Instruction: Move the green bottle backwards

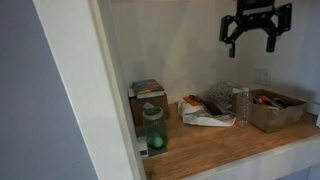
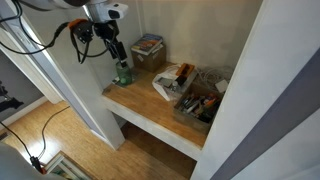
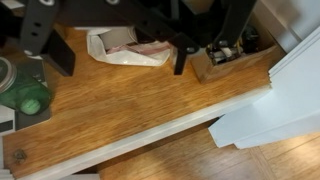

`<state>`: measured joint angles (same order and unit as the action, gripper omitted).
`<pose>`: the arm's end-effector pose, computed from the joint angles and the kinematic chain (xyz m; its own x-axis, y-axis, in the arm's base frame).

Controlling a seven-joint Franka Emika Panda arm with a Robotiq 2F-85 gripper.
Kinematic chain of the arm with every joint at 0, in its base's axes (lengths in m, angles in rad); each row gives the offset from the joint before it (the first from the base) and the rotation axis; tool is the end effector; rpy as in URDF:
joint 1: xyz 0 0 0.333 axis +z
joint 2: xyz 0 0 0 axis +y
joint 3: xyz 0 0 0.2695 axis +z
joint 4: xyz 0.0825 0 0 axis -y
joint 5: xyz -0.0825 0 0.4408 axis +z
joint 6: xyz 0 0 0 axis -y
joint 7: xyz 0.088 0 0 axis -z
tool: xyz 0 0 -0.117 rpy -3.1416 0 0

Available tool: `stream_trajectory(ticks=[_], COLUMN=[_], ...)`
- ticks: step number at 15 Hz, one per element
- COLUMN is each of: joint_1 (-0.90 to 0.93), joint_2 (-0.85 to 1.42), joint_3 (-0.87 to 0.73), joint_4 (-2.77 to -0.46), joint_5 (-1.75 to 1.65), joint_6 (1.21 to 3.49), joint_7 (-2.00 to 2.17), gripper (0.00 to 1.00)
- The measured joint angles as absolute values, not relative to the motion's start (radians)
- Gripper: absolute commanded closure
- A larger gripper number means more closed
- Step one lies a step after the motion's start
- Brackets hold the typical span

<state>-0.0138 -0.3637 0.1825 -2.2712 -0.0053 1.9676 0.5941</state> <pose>0.5126 0.0872 0.4319 0.9048 -0.4175 0.0839 -0.4209 -0.9067 0.0272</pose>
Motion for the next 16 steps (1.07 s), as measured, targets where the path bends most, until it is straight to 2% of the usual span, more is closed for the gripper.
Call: stream_trajectory(ticks=[4,16], joint_1=[0.012,0.014], joint_2=[-0.292,-0.276], joint_3=[0.243,0.24], joint_4=[-2.237,-2.221], joint_5=[-0.021,-0.024], joint_6=[2.017,2.017], joint_7=[0.655,0.656], gripper=[0.0,0.0])
